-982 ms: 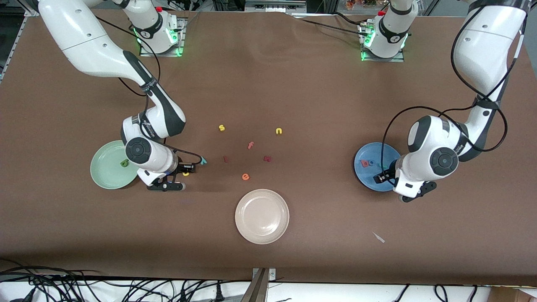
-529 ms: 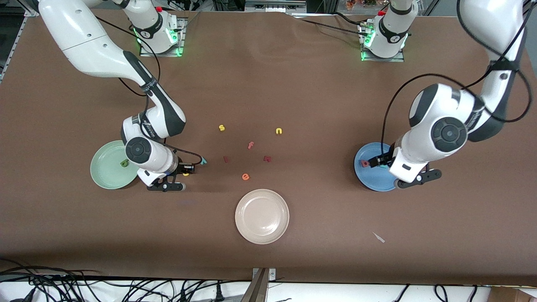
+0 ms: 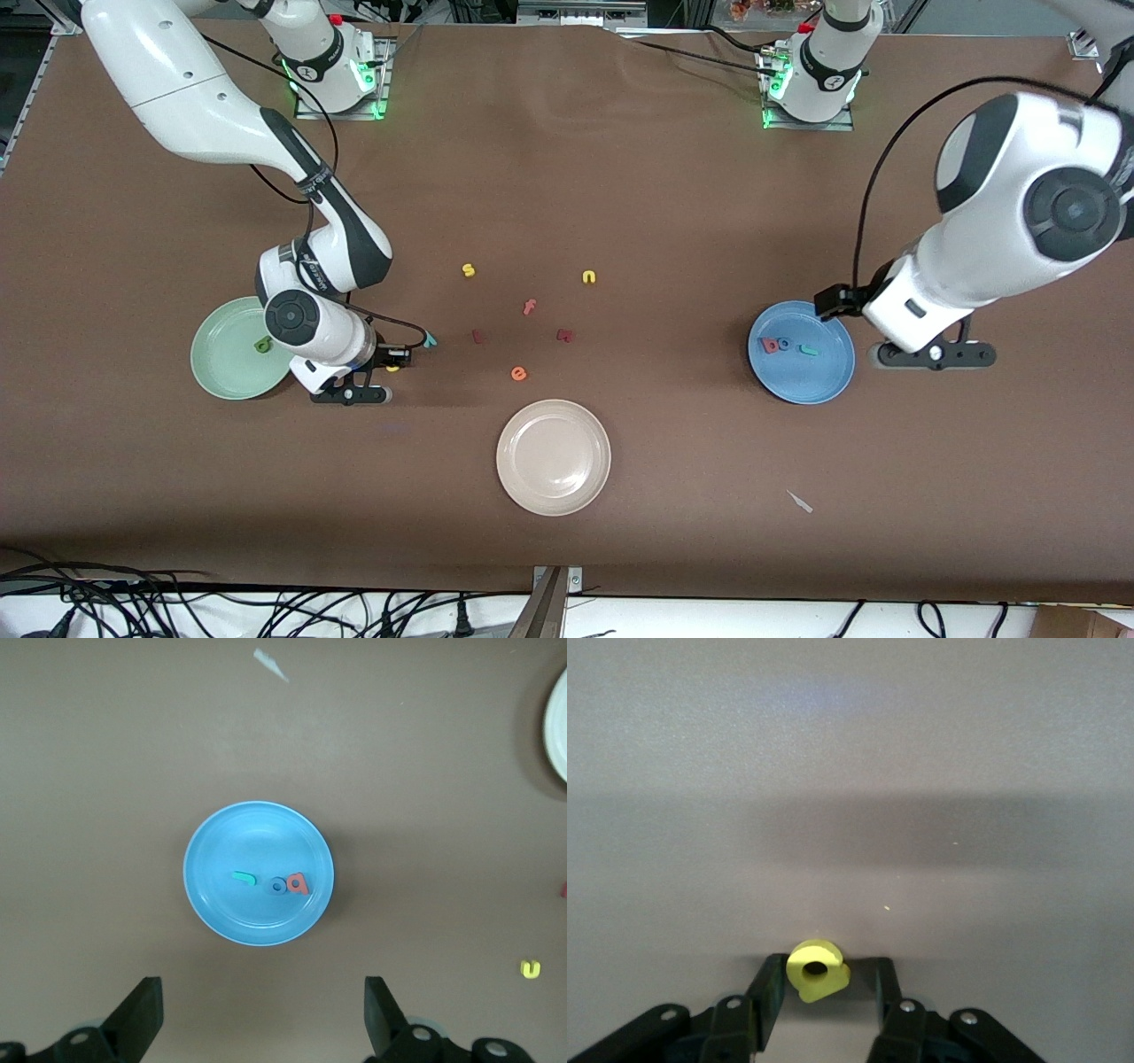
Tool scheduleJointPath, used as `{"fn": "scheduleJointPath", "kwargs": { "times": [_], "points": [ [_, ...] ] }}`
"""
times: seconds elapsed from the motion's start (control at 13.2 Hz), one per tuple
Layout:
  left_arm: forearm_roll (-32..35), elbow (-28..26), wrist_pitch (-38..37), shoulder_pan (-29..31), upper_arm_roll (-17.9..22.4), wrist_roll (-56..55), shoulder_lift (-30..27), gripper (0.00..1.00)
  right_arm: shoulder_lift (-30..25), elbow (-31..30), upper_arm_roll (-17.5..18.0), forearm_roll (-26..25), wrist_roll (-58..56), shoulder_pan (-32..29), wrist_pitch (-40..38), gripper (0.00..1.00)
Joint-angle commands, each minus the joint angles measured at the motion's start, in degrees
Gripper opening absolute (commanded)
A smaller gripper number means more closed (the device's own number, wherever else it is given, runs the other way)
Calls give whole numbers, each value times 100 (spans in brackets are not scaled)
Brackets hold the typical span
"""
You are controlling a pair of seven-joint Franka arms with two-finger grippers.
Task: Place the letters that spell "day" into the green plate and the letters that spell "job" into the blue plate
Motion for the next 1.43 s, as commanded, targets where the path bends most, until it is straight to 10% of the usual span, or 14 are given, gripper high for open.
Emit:
{"fn": "scheduleJointPath", "kwargs": {
  "times": [0.0, 0.68, 1.36],
  "points": [
    [-253, -282, -50, -709, 934, 406, -704, 100, 177, 150, 39, -64, -51, -13, 160, 49],
    [-752, -2046, -174, 53, 1383, 1593, -2611, 100, 257, 264, 39, -64, -60, -5, 178, 43],
    [-1079, -1812, -217, 36, 1736, 1654, -2359, 100, 257, 264, 39, -64, -60, -5, 186, 31]
  ]
}}
